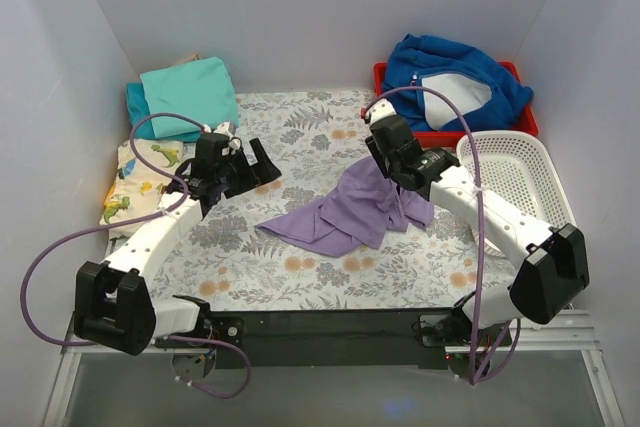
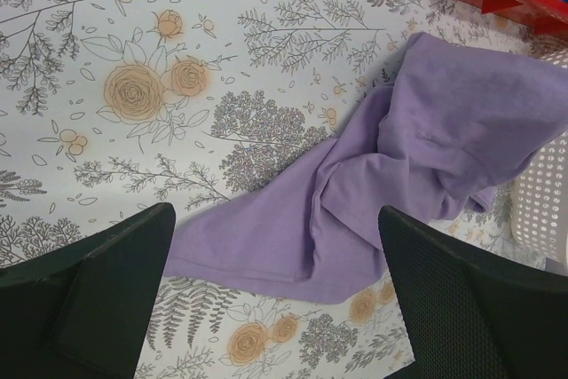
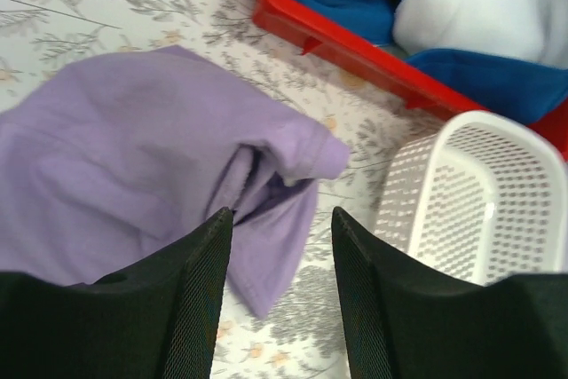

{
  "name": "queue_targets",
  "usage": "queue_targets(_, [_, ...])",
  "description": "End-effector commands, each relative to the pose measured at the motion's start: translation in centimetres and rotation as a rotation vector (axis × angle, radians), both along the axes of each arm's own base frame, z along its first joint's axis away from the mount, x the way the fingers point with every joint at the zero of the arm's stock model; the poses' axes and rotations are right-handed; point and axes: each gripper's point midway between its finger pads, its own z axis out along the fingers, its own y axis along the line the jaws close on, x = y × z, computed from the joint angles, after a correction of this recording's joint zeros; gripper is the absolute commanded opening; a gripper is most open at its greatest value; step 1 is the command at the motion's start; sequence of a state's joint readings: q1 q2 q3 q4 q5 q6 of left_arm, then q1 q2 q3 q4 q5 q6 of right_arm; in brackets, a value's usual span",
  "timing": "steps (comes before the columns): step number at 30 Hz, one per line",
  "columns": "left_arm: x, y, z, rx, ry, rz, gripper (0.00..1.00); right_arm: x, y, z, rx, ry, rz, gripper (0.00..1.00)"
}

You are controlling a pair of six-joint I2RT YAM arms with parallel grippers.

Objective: Fold and stack the t-shirts
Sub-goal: Flatten the tshirt out

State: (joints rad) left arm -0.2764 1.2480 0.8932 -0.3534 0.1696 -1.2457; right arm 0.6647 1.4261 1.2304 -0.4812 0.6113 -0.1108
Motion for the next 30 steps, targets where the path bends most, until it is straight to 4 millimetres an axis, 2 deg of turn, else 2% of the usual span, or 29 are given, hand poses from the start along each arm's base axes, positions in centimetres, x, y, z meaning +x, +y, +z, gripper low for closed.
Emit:
queue_targets(1, [0.3,-0.5,0.3,-0.018,-0.019,-0.029,0.98,-1.4,1.6,-1.3,0.165,0.065,-0.032,0.55])
queue_targets(2, [0.3,-0.5,0.3,-0.02,-0.017,-0.031,0.98,-2.0,1.0,-2.1,0.169,0.077,-0.051,0.55])
queue_targets(3, [0.3,-0.5,0.3,-0.021,-0.017,-0.031,0.98,-2.0,0.3,-2.1,0.175,0.064,-0.09,0.55])
queue_targets(4, [0.4,-0.6,0.4,-0.022,-0.018,-0.034,0.98,-1.6,-2.0,-1.6,0.146,-0.002,-0.199,0.55])
queue_targets(6, [0.4,-0.6,0.5,-0.023,-0.021,-0.038,0.98,-1.4,-4.8,0.0,0.134,-0.073,-0.283,0.55])
queue_targets(7, [0.4,-0.7,0.7,-0.026,-0.025,-0.042,0.98,-1.3,-3.4,-0.1,0.228,-0.026,-0.193,0.55])
queue_targets(8, [0.3,-0.9,0.6,-0.032,-0.022,-0.052,0.98,-0.7,-3.7,0.9,0.311,-0.041,-0.173,0.55])
queue_targets(10, [0.4,-1.1,0.6,-0.036,-0.029,-0.064,0.98,-1.6,-2.2,-0.3,0.369,0.025,-0.108,0.56])
queue_targets(12, [0.4,-1.2,0.2,-0.038,-0.017,-0.066,0.98,-2.7,-2.0,-2.9,0.391,0.099,-0.135,0.56])
queue_targets(14, [0.3,-1.3,-0.2,-0.046,-0.007,-0.066,0.98,-3.9,-0.6,-4.7,0.458,0.176,-0.103,0.56])
queue_targets(15, [0.3,-1.5,-0.2,-0.055,-0.006,-0.072,0.98,-4.1,0.2,-5.0,0.515,0.184,-0.096,0.56])
queue_targets(16, [0.3,-1.6,-0.2,-0.065,-0.009,-0.077,0.98,-5.2,1.1,-6.4,0.559,0.237,-0.059,0.56])
queue_targets(18, [0.2,-1.8,-0.7,-0.071,0.002,-0.082,0.98,-5.3,2.4,-6.8,0.638,0.231,-0.032,0.56])
queue_targets(19, [0.1,-1.8,-0.8,-0.071,0.004,-0.086,0.98,-6.0,2.5,-7.8,0.652,0.251,-0.022,0.55])
queue_targets(23, [0.1,-1.7,-1.3,-0.064,0.012,-0.081,0.98,-6.2,2.4,-9.7,0.654,0.259,-0.029,0.54])
queue_targets(30, [0.0,-1.7,-1.9,-0.065,0.021,-0.079,0.98,-5.6,3.0,-11.4,0.647,0.254,0.007,0.54])
